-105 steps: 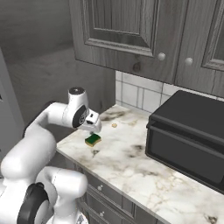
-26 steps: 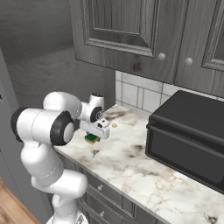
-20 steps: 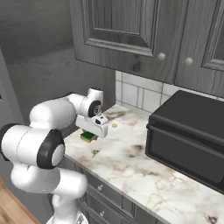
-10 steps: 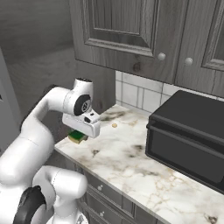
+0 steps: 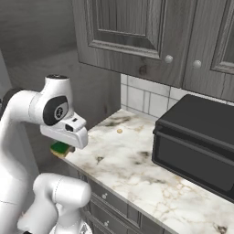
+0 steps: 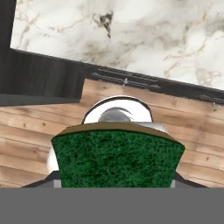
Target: Place the sponge inside the microwave to prepare for sanitizing.
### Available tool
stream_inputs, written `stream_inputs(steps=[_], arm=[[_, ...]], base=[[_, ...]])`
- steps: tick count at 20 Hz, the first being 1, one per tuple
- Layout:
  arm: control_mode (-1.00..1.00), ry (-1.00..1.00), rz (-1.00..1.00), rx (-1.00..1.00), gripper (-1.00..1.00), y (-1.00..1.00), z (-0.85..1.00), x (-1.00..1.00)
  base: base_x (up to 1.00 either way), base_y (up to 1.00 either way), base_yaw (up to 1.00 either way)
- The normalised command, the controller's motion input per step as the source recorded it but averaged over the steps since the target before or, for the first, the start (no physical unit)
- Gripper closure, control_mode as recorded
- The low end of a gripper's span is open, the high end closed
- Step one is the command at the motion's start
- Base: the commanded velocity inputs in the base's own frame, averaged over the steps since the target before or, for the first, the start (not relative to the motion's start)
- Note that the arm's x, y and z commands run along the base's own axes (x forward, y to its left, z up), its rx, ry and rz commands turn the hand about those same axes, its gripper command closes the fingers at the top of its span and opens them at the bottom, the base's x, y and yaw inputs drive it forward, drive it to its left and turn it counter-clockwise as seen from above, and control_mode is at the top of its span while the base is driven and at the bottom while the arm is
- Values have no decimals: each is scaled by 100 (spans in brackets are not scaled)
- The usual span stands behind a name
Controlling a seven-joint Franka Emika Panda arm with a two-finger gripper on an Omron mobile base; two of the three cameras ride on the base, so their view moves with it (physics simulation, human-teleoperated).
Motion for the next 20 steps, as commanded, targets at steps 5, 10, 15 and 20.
stream_inputs(steps=[5,10,15,20], arm=[[-100,-5,10,-5,100,2,12,-53],[-100,-4,1,0,100,0,0,-4],[-100,0,0,0,100,0,0,0],[100,0,0,0,100,0,0,-3]], base=[[0,0,0],[0,0,0],[0,0,0],[-4,0,0]])
